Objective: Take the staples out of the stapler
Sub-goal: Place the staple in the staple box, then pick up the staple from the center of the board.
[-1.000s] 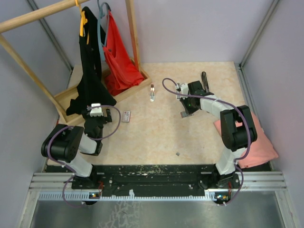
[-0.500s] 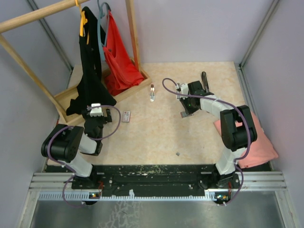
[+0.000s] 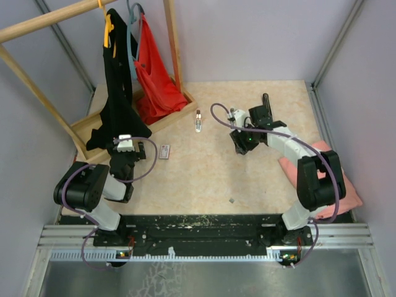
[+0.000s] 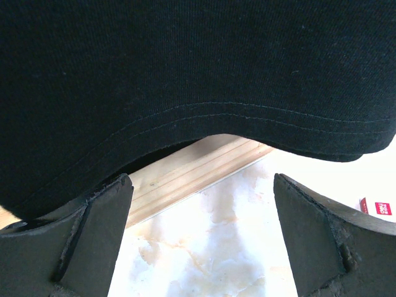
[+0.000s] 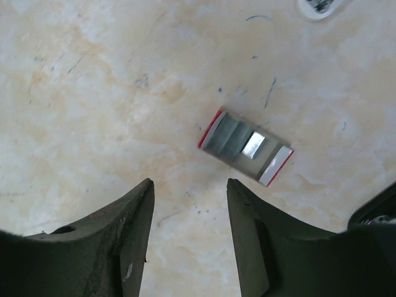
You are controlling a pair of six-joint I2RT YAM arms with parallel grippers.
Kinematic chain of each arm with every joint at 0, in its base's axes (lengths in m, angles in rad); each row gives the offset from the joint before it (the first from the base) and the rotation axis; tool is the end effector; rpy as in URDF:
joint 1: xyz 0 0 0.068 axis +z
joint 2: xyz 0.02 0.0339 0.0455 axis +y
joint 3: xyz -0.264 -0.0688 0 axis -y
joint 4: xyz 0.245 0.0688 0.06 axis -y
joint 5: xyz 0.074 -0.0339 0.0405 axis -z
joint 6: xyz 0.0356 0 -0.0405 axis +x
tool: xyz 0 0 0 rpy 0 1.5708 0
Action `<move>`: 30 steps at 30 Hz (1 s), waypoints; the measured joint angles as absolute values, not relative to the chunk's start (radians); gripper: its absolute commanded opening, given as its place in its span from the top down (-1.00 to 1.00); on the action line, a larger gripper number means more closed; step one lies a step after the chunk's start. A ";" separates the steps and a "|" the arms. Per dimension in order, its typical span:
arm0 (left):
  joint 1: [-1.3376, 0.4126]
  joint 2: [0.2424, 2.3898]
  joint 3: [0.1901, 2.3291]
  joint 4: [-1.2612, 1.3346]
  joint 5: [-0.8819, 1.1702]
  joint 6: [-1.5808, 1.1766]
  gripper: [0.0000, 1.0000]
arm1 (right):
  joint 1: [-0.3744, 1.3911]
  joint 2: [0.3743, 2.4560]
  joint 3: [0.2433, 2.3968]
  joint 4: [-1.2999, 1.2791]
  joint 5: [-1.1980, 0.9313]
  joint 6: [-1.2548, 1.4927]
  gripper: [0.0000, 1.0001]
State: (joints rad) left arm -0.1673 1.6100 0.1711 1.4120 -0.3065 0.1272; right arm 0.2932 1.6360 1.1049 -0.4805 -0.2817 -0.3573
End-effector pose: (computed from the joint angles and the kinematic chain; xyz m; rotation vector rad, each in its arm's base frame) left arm 0.2285 -0.0277 0.1394 -0.0032 1.6005 0.2135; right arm 0.3190 0.1067 0.2129 -0.9150 2.3878 0.3386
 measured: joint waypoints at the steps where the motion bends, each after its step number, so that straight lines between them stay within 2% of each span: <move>1: -0.167 1.610 0.171 1.412 -0.307 0.127 -1.00 | 0.297 1.612 1.092 -0.494 -0.297 -0.375 -0.07; 6: -0.167 1.610 0.171 1.412 -0.307 0.127 -1.00 | 0.365 1.496 0.985 -0.577 -0.316 -0.479 -0.18; 12: -0.167 1.610 0.171 1.412 -0.307 0.127 -1.00 | 0.537 1.391 0.860 -0.666 -0.323 -0.573 -0.30; 18: -0.167 1.610 0.171 1.412 -0.307 0.127 -1.00 | 0.640 1.311 0.786 -0.689 -0.323 -0.636 -0.64; 20: -0.167 1.610 0.171 1.412 -0.307 0.127 -1.00 | 0.682 1.301 0.763 -0.682 -0.311 -0.653 -0.82; 30: -0.167 1.610 0.171 1.412 -0.307 0.127 -1.00 | 0.837 1.298 0.693 -0.608 -0.246 -0.681 -0.87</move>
State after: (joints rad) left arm -0.1673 1.6100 0.1707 1.4120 -0.3065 0.1268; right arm 0.8371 1.2980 0.6933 -0.6083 -0.2462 -0.6807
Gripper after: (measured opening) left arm 0.998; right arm 0.929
